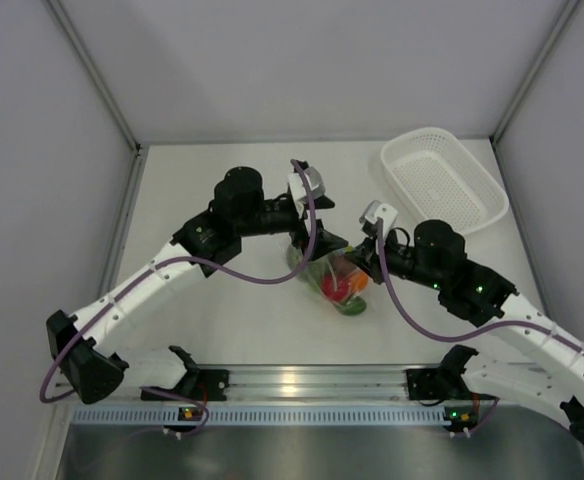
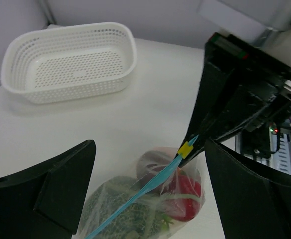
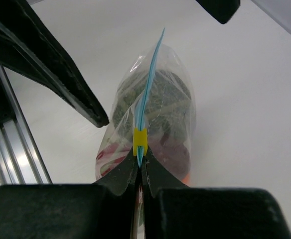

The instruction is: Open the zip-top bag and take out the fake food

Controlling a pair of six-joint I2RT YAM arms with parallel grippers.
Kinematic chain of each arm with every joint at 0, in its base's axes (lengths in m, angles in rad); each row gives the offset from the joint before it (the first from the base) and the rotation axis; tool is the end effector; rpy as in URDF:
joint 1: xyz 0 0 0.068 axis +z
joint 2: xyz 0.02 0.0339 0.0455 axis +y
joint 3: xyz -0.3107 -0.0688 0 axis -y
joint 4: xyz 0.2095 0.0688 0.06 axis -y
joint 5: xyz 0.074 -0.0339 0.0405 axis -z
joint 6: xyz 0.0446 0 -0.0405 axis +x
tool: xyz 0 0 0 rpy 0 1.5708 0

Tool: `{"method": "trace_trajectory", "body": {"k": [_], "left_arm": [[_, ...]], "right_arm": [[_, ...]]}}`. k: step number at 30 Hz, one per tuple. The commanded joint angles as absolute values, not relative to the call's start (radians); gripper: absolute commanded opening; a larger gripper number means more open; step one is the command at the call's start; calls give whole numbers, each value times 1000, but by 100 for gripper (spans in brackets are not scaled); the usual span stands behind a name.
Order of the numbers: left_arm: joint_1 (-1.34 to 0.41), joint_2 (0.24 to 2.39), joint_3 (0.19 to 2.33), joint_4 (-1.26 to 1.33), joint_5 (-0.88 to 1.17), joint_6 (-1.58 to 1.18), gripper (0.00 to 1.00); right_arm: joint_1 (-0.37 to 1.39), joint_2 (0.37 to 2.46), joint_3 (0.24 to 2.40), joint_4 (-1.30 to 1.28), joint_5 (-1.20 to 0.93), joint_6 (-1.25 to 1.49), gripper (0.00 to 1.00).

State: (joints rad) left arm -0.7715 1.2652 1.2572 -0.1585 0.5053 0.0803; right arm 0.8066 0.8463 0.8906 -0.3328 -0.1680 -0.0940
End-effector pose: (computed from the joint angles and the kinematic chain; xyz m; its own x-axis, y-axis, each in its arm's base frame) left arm 0.1627 -0.1884 0.4494 -0.0420 0.1388 -0.9894 0.9588 0.2842 -0.0009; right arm 0.0872 0.1018 0.3818 -0.1188 -0.2577 -0.9589 -0.8375 0.5447 -0.0426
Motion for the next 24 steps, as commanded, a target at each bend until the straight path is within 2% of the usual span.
{"method": "trace_trajectory", "body": {"k": [1, 6, 8, 12, 18, 21, 24], "left_arm": [[-756, 1293, 1328, -106, 788, 150, 95], [-756, 1345, 1379, -196, 914, 182, 74], [-756, 1345, 1385, -221, 937, 210, 70], [-756, 1348, 1378, -250, 968, 232, 52], [-756, 1377, 1370, -256, 992, 232, 45], [-756, 1388, 1358, -256, 970, 238, 38], [-756, 1402, 1358, -256, 957, 238, 36]], "right_arm": [[796, 807, 953, -333, -225, -120, 0], [796, 798, 951, -347, -244, -135, 0], [796, 798, 953, -347, -245, -135, 0], [796, 798, 956, -341, -259, -132, 0], [798, 798, 962, -330, -259, -127, 0], [796, 793, 957, -318, -279, -121, 0], [798, 796, 959, -324, -290, -121, 0]]}}
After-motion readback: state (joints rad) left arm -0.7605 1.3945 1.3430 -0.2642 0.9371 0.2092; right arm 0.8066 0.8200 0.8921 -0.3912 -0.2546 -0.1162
